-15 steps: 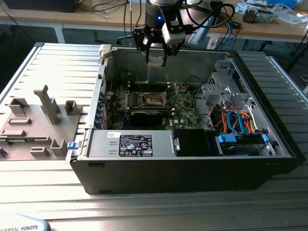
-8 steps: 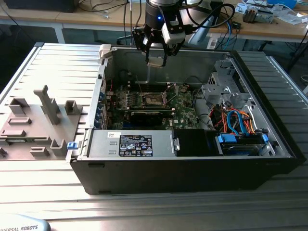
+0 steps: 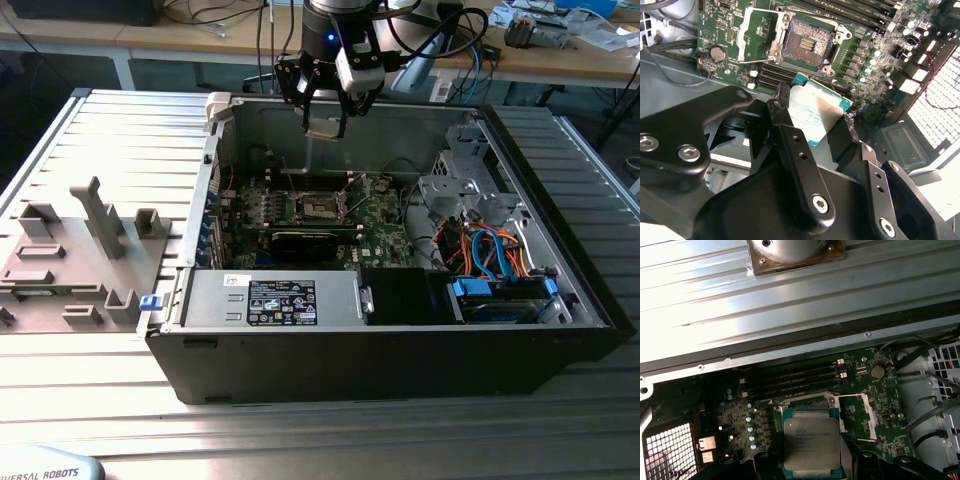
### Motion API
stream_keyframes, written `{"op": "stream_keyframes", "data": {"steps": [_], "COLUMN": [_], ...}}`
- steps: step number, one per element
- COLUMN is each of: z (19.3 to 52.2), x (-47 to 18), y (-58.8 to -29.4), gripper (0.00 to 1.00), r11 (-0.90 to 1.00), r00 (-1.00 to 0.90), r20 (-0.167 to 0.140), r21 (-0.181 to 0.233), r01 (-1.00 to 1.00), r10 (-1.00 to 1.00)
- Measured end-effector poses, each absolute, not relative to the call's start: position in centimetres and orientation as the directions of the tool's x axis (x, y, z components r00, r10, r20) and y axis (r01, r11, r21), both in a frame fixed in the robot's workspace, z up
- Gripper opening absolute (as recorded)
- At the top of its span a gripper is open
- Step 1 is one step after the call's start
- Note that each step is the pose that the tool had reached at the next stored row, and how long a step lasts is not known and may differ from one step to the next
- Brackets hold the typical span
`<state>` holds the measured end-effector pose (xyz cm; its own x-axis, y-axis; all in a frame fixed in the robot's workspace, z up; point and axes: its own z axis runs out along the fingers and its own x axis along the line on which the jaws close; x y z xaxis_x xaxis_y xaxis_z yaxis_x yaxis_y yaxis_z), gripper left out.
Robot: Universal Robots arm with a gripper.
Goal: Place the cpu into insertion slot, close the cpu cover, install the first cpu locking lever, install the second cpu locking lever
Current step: 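Place the cpu into insertion slot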
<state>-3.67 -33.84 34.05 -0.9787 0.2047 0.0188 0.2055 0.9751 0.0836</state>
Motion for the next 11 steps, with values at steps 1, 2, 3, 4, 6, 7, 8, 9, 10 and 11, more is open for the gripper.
{"op": "stream_keyframes", "data": {"steps": [1, 2, 3, 4, 6, 7, 8, 9, 10, 11], "z": [34.05, 34.05, 34.04, 34.05, 34.05, 34.05, 34.05, 34.05, 34.05, 34.05], "x": [-3.67, -3.67, -3.67, -3.67, -3.67, -3.67, -3.67, -3.67, -3.67, -3.67], "y": [-33.84, -33.84, -33.84, -33.84, -33.84, -33.84, -33.84, -33.84, -33.84, -33.84], "gripper": [0.54, 0.54, 0.54, 0.54, 0.54, 0.54, 0.54, 0.54, 0.54, 0.54], "r11": [0.975, 0.975, 0.975, 0.974, 0.974, 0.974, 0.974, 0.974, 0.974, 0.974], "r00": [-0.978, -0.978, -0.978, -0.978, -0.978, -0.978, -0.978, -0.977, -0.977, -0.977], "r20": [0.019, 0.019, 0.019, 0.019, 0.019, 0.019, 0.019, 0.019, 0.019, 0.019], "r21": [0.084, 0.084, 0.084, 0.084, 0.084, 0.084, 0.084, 0.084, 0.084, 0.084], "r01": [0.207, 0.208, 0.208, 0.209, 0.209, 0.21, 0.21, 0.211, 0.211, 0.212], "r10": [0.207, 0.207, 0.207, 0.208, 0.209, 0.209, 0.209, 0.21, 0.211, 0.211]}}
